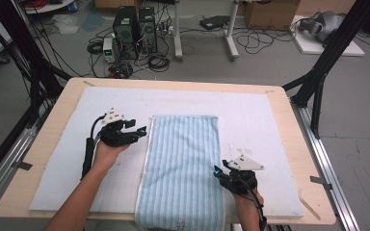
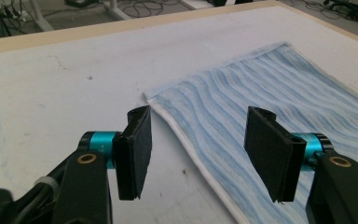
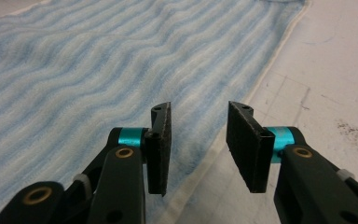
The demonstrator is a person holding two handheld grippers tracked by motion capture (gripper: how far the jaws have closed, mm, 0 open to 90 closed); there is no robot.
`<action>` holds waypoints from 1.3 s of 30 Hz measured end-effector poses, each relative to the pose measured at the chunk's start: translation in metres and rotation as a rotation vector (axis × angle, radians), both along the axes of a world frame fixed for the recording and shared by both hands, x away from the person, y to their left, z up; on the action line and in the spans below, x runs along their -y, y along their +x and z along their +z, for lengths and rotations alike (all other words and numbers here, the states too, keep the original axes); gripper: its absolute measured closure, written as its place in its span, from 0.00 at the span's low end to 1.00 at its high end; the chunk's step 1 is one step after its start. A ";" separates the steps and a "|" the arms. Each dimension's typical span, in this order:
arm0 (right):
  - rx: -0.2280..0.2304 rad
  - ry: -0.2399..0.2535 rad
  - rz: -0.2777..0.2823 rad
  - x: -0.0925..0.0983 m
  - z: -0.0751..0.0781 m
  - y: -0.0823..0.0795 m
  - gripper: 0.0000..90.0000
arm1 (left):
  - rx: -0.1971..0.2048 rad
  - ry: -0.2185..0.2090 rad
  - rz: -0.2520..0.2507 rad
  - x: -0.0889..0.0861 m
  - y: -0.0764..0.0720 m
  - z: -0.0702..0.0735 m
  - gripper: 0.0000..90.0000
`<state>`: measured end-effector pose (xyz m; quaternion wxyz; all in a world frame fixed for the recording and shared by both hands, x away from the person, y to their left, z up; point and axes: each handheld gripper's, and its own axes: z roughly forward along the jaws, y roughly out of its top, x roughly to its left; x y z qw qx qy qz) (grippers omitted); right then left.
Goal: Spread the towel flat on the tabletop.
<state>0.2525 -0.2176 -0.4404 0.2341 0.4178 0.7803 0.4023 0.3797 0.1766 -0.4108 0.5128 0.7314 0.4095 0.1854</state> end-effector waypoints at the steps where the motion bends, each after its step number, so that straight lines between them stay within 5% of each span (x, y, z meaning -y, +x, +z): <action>1: 0.000 0.003 -0.005 0.001 0.000 0.001 0.64 | 0.000 -0.005 -0.006 0.002 0.005 0.000 0.48; 4: -0.003 0.024 -0.015 0.006 0.001 0.004 0.57 | 0.001 -0.003 -0.005 0.011 0.021 0.000 0.48; 8: 0.007 0.045 -0.037 0.013 0.006 0.002 0.48 | -0.096 0.009 -0.053 0.025 0.044 0.001 0.47; 9: 0.003 0.050 -0.044 0.015 0.007 0.001 0.45 | -0.108 0.030 -0.043 0.028 0.049 0.001 0.44; 14: 0.012 0.082 -0.065 0.024 0.010 -0.001 0.35 | -0.141 0.006 -0.018 0.038 0.070 -0.005 0.34; 16: 0.008 0.082 -0.059 0.027 0.010 -0.001 0.35 | -0.159 0.047 0.005 0.042 0.077 -0.012 0.34; 22: 0.019 0.107 -0.071 0.039 0.013 0.000 0.35 | -0.207 0.126 0.102 0.050 0.091 -0.029 0.49; 26: 0.017 0.117 -0.074 0.044 0.011 0.001 0.35 | -0.196 0.186 0.138 0.053 0.092 -0.037 0.53; 28: 0.012 0.119 -0.076 0.045 0.009 0.002 0.35 | -0.168 0.249 0.131 0.055 0.090 -0.036 0.59; 29: 0.007 0.122 -0.078 0.045 0.008 0.003 0.35 | -0.163 0.253 0.115 0.054 0.089 -0.036 0.64; 31: 0.004 0.126 -0.075 0.044 0.007 0.005 0.35 | -0.152 0.278 0.102 0.055 0.087 -0.034 0.92; 35: -0.002 0.119 -0.048 0.035 0.007 0.008 0.35 | -0.179 0.243 0.138 0.046 0.090 -0.034 0.95; 39: -0.010 0.105 -0.026 0.027 0.008 0.016 0.35 | -0.173 0.250 0.159 0.034 0.094 -0.033 0.95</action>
